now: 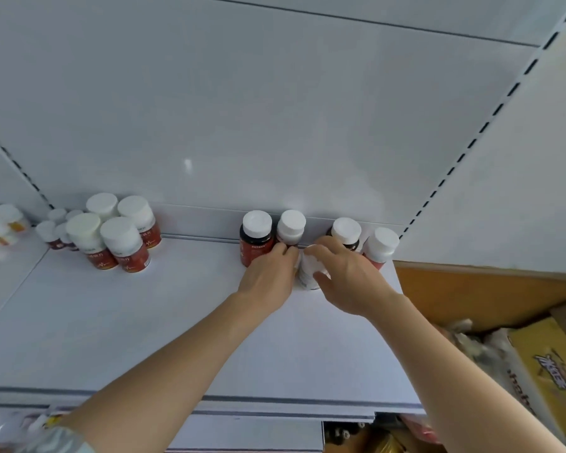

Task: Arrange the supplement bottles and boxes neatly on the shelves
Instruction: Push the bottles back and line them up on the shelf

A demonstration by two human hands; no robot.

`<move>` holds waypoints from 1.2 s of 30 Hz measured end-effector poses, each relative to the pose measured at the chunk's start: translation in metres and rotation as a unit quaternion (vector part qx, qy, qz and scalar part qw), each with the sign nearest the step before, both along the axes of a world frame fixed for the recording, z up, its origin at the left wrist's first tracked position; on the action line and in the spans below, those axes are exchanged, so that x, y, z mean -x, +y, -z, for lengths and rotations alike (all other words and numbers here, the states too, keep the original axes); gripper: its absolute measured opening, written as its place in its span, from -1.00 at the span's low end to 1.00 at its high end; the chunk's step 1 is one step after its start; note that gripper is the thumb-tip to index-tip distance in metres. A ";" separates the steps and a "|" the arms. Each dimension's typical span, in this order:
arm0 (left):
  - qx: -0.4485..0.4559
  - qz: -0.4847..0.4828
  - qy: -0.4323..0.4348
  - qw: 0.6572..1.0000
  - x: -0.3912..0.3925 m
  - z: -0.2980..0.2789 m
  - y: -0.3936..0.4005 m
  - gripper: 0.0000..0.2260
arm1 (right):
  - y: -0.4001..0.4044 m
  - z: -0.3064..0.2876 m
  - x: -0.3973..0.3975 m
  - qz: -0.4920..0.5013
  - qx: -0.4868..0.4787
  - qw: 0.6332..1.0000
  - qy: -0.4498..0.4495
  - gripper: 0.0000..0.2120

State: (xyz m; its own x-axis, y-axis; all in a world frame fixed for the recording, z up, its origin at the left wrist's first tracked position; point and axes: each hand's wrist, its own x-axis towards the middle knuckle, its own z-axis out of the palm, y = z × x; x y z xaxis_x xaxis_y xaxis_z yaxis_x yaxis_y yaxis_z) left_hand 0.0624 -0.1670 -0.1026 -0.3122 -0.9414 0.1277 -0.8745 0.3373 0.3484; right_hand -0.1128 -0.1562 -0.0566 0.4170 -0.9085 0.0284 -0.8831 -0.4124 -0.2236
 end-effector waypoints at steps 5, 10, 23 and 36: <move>0.013 -0.008 0.023 1.000 0.004 0.001 0.001 -0.84 | 0.006 0.005 0.008 -0.022 0.012 0.999 -0.042 -0.58; -0.001 -0.010 0.087 0.996 -0.012 0.000 0.014 -0.81 | 0.012 0.005 0.015 -0.040 0.014 0.993 -0.112 -0.61; -0.123 -0.088 0.294 0.944 -0.128 -0.052 0.064 -0.80 | 0.023 -0.021 -0.080 -0.102 0.034 0.960 -0.257 -0.68; -0.069 -0.135 0.228 0.962 -0.322 -0.061 0.142 -0.75 | 0.086 -0.032 -0.284 -0.162 0.058 0.951 -0.256 -0.67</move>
